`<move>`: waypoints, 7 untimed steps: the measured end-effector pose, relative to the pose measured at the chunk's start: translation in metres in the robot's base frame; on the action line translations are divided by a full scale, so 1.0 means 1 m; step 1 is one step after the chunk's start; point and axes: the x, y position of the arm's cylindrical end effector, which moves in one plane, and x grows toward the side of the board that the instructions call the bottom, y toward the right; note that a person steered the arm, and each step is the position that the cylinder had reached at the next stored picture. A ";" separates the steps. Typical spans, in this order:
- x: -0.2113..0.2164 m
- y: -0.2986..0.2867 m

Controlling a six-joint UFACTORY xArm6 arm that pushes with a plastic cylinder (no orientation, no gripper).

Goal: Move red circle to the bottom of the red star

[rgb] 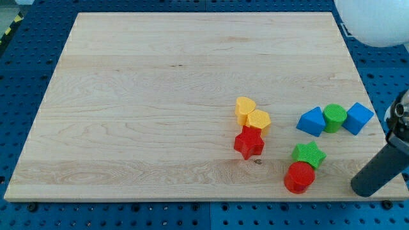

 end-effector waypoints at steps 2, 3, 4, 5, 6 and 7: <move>-0.053 -0.072; -0.113 -0.076; -0.107 -0.059; -0.069 -0.037; -0.021 -0.037; -0.003 -0.053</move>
